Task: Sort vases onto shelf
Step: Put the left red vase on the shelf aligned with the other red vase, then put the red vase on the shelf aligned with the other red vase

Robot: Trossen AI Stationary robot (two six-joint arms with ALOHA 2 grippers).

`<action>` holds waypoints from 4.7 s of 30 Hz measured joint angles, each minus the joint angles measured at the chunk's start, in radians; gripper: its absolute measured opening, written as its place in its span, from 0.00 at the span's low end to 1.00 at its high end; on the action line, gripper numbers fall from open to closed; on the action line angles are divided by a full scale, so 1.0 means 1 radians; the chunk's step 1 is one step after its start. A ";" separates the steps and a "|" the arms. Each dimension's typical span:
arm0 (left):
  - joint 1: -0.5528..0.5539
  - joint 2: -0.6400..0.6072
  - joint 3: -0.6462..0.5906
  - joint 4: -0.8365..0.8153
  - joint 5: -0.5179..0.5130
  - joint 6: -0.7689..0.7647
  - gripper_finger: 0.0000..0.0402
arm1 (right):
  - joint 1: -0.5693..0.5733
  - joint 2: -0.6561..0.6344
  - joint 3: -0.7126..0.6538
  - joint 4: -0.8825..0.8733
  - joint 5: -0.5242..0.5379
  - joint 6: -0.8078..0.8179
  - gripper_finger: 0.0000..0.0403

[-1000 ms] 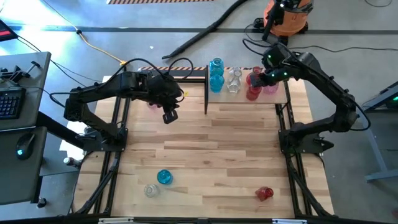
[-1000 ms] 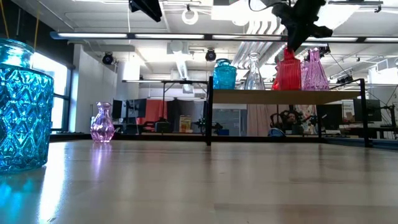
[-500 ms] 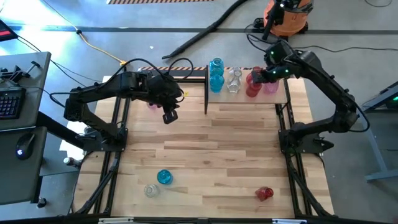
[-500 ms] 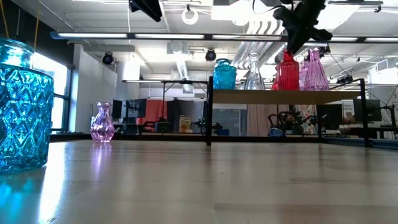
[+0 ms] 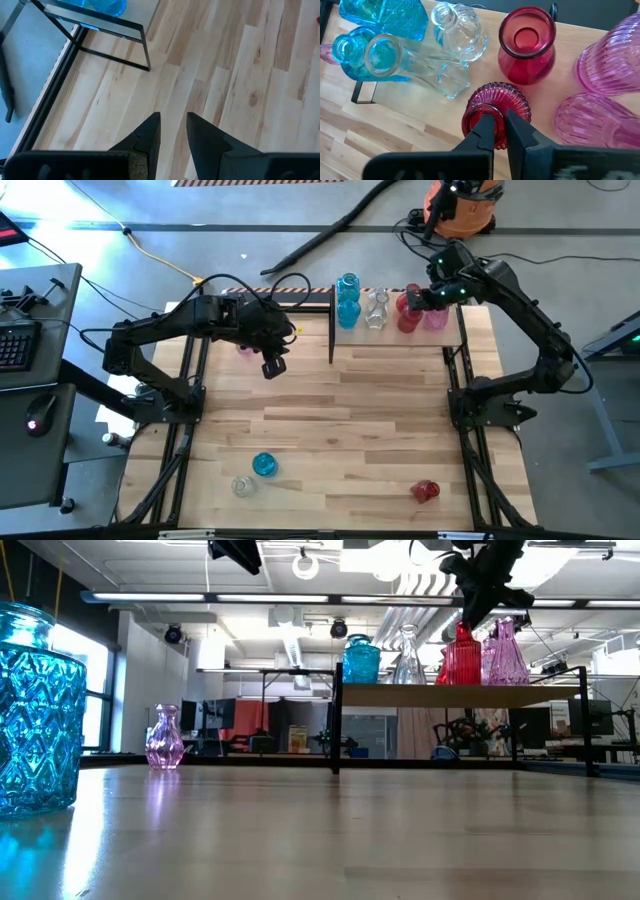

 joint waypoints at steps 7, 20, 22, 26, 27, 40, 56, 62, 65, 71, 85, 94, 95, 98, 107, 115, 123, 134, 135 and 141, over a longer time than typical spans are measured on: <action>0.000 0.000 0.000 0.000 0.000 0.000 0.21 | 0.000 0.000 0.000 0.001 0.001 0.002 0.00; 0.000 0.000 0.000 0.000 0.000 0.000 0.21 | 0.000 0.000 0.000 0.001 0.003 0.002 0.09; 0.000 0.000 0.000 0.000 0.000 0.000 0.21 | 0.000 0.000 0.000 0.004 0.003 0.002 0.14; 0.000 0.000 0.000 0.000 0.000 0.000 0.21 | 0.000 0.000 0.000 0.024 0.004 0.000 0.20; 0.000 0.000 0.000 0.000 0.000 0.000 0.21 | 0.000 0.000 0.000 0.040 0.004 0.000 0.21; 0.000 0.000 0.000 0.000 0.000 0.000 0.21 | 0.000 0.000 0.000 0.063 0.047 -0.018 0.21; 0.000 0.000 0.000 0.000 0.000 0.000 0.21 | 0.000 -0.001 0.000 -0.006 0.107 -0.027 0.21; 0.000 0.000 0.000 0.000 0.000 0.006 0.21 | 0.000 -0.001 0.000 -0.005 0.107 -0.027 0.21; 0.000 0.000 0.000 0.000 0.000 0.007 0.21 | 0.000 -0.001 0.000 -0.004 0.107 -0.027 0.21; 0.000 0.000 0.000 0.000 0.000 0.008 0.21 | 0.010 -0.001 0.000 -0.003 0.107 -0.019 0.21; 0.000 0.000 0.000 0.000 0.000 0.008 0.21 | 0.026 0.000 0.000 0.032 0.104 -0.016 0.21; 0.000 0.000 0.000 0.000 0.000 0.008 0.21 | 0.023 0.000 0.000 0.039 0.110 -0.017 0.21; 0.000 0.000 0.000 0.000 0.000 0.008 0.21 | 0.022 0.000 0.000 0.039 0.112 -0.017 0.21; 0.000 0.000 0.000 0.000 0.000 0.007 0.21 | 0.023 0.000 0.000 0.039 0.114 -0.019 0.21; 0.000 0.000 0.000 0.000 0.000 0.008 0.21 | 0.022 -0.001 0.000 0.051 0.115 -0.019 0.21; 0.000 0.000 0.000 0.000 0.000 0.008 0.21 | 0.022 -0.002 0.000 0.054 0.099 -0.019 0.21; 0.000 0.000 0.000 0.000 0.000 0.008 0.21 | 0.022 -0.002 0.028 0.049 0.099 -0.019 0.21; 0.000 0.000 0.000 0.000 0.000 0.008 0.21 | 0.022 -0.003 0.202 0.003 0.102 -0.019 0.21; 0.000 0.000 0.000 0.000 0.000 0.008 0.21 | 0.022 -0.003 0.219 -0.013 0.094 -0.019 0.21; 0.000 0.000 0.000 0.000 0.000 0.008 0.21 | 0.033 -0.003 0.319 -0.143 0.011 0.012 0.21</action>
